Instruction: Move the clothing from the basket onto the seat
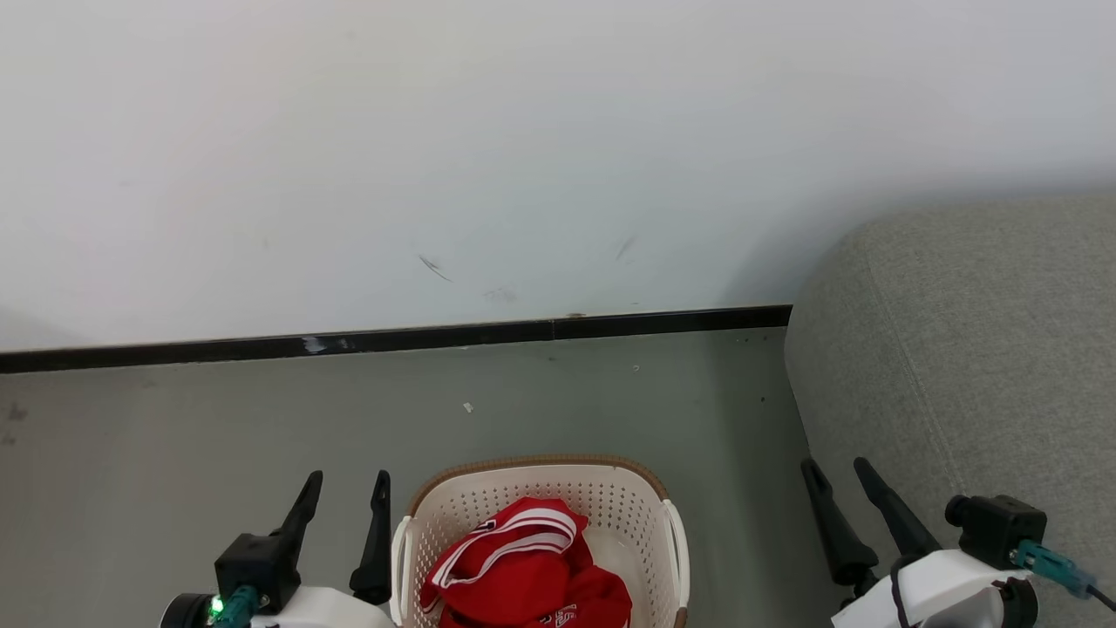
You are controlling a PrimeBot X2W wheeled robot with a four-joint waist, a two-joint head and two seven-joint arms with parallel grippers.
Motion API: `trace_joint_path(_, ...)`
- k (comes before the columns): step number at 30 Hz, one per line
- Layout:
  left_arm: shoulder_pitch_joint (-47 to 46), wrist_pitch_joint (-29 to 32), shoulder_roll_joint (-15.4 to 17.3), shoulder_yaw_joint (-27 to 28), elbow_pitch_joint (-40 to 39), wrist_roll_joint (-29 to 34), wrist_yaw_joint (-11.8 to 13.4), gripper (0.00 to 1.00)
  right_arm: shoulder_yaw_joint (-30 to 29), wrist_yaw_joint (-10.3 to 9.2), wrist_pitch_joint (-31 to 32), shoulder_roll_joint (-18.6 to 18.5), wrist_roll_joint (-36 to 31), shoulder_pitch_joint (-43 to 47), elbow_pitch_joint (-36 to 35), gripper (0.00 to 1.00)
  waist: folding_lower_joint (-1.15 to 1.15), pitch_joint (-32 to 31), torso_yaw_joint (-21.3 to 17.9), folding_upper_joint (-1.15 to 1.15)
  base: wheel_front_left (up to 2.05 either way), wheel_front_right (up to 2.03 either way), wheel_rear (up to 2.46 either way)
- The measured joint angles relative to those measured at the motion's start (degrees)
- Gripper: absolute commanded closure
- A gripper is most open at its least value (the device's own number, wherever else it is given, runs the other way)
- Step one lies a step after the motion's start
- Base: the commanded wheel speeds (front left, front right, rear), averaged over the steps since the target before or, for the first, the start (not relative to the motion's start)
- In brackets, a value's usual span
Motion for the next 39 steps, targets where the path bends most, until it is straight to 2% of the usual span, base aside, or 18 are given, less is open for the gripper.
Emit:
trace_joint_path(23, 0.0, -4.57, 0.14, -3.45, 1.09, 16.15, 4.3, 0.0, 1.32, 0.0, -2.93, 1.08, -19.31, 0.19, -1.75, 0.0, -0.01, -0.56, 0.3, 0.0, 0.0, 0.0, 0.0)
trace_joint_path(33, 0.0, -4.59, -0.34, -1.55, 2.26, 14.27, 4.28, 0.0, 1.3, 0.01, -3.05, 1.27, -20.16, 1.27, -1.82, 0.0, -0.01, -0.76, 0.23, 0.0, 0.0, 0.0, 0.0)
trace_joint_path(39, 0.0, -4.59, -0.67, -0.2, 2.75, 12.63, 4.28, 0.0, -0.81, 0.01, -3.07, 1.31, -19.03, 1.25, -2.58, 0.0, -0.01, -0.75, 0.11, 0.0, 0.0, 0.0, 0.0)
